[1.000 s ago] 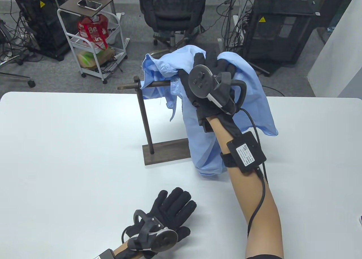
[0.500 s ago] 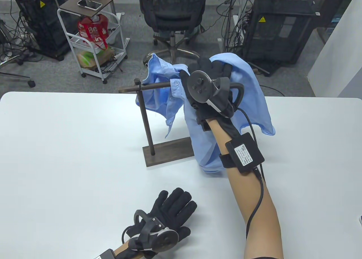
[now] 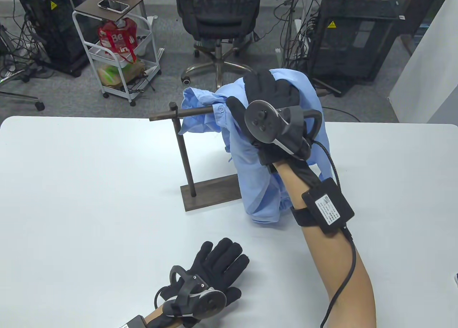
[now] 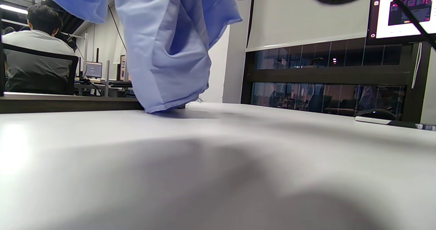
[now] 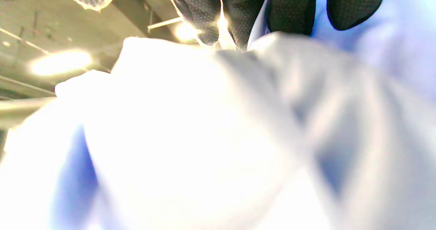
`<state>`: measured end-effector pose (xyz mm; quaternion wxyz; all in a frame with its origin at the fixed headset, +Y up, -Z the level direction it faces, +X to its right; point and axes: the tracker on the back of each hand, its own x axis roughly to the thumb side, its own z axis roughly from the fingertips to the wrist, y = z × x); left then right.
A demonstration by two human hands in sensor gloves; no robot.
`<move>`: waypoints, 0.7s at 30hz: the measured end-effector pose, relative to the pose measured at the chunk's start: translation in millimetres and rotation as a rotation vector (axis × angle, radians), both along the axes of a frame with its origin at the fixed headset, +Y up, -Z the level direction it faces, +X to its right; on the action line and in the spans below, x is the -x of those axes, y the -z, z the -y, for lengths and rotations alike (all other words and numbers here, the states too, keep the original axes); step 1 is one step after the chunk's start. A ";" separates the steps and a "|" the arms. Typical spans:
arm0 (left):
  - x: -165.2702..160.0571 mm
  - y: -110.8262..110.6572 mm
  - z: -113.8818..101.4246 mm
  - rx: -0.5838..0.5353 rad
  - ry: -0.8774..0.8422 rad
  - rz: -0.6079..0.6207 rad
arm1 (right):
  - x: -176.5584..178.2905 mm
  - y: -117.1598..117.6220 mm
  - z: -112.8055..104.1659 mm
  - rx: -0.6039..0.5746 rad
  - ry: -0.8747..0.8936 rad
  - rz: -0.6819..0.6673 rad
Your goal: Hang long-sleeve shirt on desktop hanging rack
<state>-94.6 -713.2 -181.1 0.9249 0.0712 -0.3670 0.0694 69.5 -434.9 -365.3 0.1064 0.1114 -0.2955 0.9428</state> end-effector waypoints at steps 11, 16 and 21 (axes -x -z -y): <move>-0.7 1.0 1.0 0.017 -0.002 -0.005 | -38.3 -77.4 -16.5 -0.091 -0.077 0.005; 0.9 2.7 -0.4 0.022 -0.018 -0.014 | -51.3 -116.8 -2.8 -0.075 -0.065 -0.072; 2.5 4.8 -1.9 0.026 -0.032 -0.023 | -53.1 -156.1 34.9 0.024 -0.151 -0.185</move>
